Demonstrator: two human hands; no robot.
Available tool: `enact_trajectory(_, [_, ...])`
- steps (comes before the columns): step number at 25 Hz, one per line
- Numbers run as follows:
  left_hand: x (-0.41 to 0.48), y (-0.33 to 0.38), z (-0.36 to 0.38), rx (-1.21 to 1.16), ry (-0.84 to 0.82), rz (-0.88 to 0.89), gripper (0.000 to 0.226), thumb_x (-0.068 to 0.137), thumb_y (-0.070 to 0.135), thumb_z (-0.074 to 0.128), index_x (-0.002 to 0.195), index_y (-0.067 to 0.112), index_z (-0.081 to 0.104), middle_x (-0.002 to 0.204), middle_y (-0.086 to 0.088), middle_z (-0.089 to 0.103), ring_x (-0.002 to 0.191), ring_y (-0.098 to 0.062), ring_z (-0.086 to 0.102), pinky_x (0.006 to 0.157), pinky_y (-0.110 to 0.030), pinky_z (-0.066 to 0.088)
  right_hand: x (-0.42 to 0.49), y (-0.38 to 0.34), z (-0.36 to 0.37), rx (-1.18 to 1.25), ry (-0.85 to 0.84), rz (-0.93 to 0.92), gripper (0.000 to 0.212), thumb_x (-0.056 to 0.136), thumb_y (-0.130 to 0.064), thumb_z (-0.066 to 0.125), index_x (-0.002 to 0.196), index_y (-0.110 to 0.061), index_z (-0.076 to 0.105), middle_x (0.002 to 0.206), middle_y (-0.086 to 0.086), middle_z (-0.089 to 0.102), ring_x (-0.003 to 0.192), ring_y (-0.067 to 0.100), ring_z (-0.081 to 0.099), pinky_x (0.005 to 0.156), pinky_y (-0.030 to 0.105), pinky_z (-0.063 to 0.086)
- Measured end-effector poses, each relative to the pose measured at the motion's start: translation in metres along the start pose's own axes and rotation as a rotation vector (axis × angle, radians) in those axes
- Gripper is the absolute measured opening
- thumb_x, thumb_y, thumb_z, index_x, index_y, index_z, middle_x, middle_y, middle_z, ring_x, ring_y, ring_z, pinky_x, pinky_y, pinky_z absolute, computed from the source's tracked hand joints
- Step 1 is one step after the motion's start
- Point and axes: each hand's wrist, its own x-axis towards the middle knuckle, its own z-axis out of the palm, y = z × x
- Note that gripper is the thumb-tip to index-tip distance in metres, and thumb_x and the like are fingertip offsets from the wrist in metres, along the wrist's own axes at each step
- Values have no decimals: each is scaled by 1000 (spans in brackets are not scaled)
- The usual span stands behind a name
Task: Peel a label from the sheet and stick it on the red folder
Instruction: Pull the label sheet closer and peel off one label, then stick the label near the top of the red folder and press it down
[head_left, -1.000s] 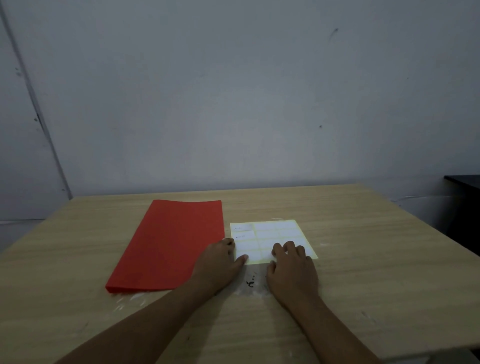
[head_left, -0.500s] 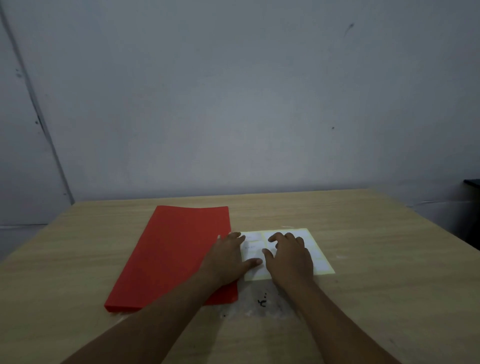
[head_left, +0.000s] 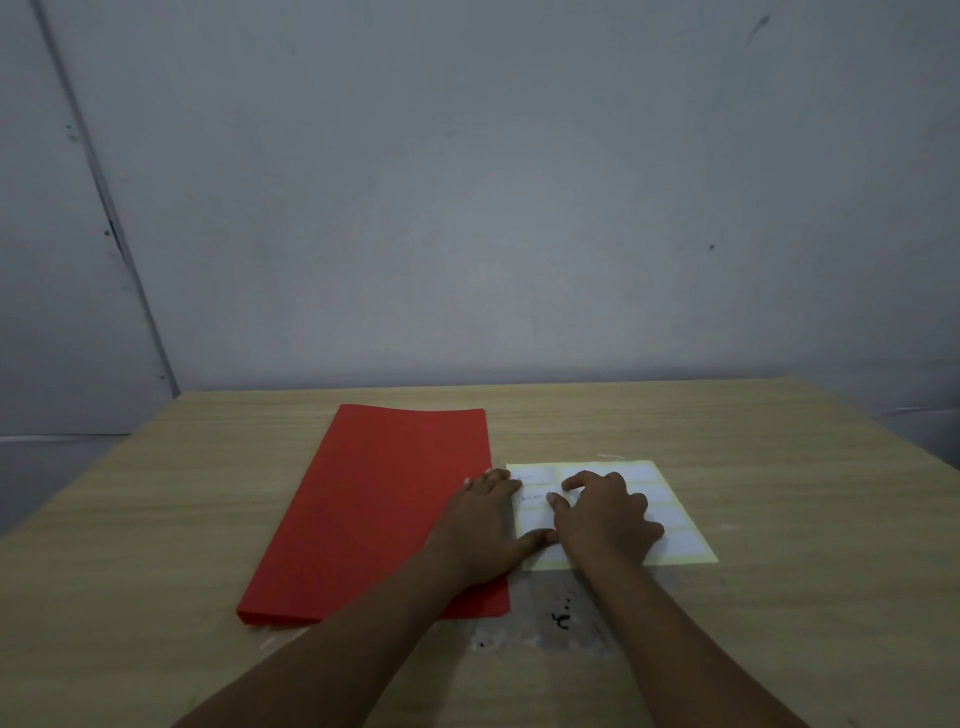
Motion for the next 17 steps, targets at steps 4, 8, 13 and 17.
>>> enact_trajectory(4, [1,-2,3,8,6,3,96,80,82,42,152,18,34,163,-3,26,151,-18,20,125,-41,11,0,-2,4,53,43,38,15,86,-52,65,93,-38,67,105,-8,58,110,24,51,85,43,34])
enact_trajectory(8, [1,-2,2,5,7,6,97,79,83,43,151,18,35,162,-2,28,150,-18,21,125,-42,12,3,-6,3,110,65,118,15,85,-47,69,77,-35,67,83,-12,48,106,22,51,79,40,27])
enact_trajectory(13, [1,-1,0,-4,-10,3,97,80,81,45,152,18,33,163,-2,24,151,-17,19,125,-40,10,4,-4,8,173,81,99,15,88,-44,65,75,-37,61,81,-16,51,104,19,50,84,43,28])
enact_trajectory(17, [2,0,-2,-14,-27,4,101,79,82,44,152,15,31,163,-3,25,151,-19,20,125,-41,11,4,0,8,206,74,76,11,90,-39,61,80,-35,61,79,-17,51,104,18,49,86,43,27])
